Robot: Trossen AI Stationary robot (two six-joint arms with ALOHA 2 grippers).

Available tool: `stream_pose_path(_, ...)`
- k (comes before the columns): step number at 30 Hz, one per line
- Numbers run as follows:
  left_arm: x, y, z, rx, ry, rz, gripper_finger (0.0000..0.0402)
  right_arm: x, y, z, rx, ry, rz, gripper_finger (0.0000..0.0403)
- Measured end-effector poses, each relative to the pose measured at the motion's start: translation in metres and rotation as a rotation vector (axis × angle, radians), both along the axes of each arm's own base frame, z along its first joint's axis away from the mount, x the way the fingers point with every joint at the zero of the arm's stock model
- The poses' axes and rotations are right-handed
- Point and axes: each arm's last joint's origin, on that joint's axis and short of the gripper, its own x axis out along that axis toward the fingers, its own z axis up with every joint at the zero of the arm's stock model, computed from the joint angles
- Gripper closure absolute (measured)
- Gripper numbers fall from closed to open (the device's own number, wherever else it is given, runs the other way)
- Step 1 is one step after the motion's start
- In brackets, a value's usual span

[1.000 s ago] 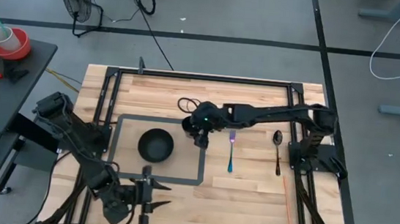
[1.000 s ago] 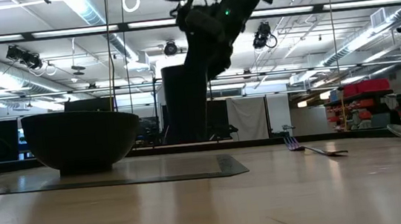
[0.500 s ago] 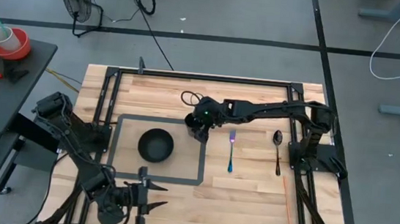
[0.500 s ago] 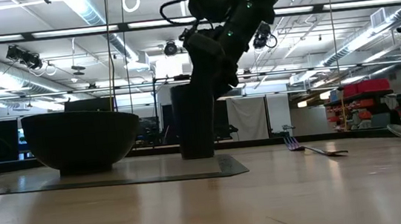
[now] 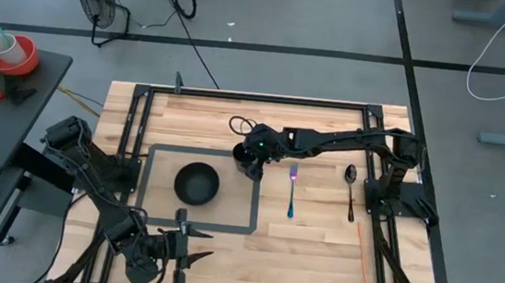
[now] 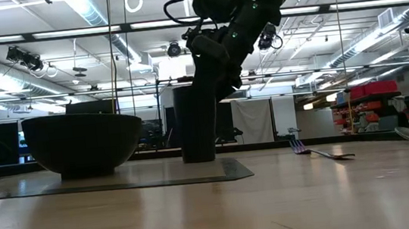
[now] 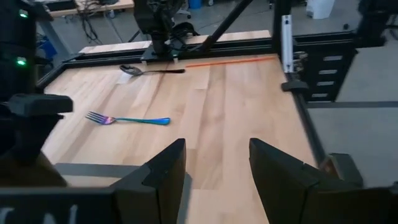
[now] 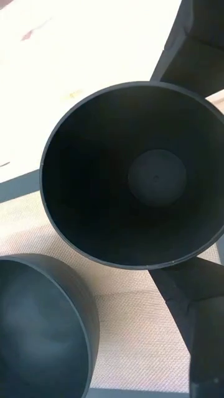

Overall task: Pick & Place Utensil
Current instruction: Put the black cup on top of the black bowl on the table mat

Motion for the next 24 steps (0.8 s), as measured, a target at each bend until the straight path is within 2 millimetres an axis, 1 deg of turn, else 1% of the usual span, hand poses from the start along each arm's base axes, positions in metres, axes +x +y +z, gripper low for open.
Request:
stream_pose_path(3,0.006,0.006,0.0,0.03,0.006,0.014,0.022,0.0,0.003,0.0,0.0,0.0,-0.005,0.0026)
stream_pose_path(6,0.013,0.012,0.0,0.019,0.019,0.02,0.022,0.001,0.006,0.0,0.014,-0.003,-0.014,0.0008)
stream_pose_path(13,0.021,0.018,-0.002,-0.007,0.053,-0.016,0.022,0.0,0.01,0.001,0.028,-0.001,-0.025,0.0015)
stream_pose_path(18,0.021,0.019,-0.002,-0.007,0.054,-0.017,0.022,-0.001,0.01,0.001,0.028,0.004,-0.025,0.0005)
stream_pose_path(24,0.021,0.019,-0.002,-0.007,0.055,-0.017,0.022,-0.002,0.01,0.0,0.032,0.023,-0.023,0.0004)
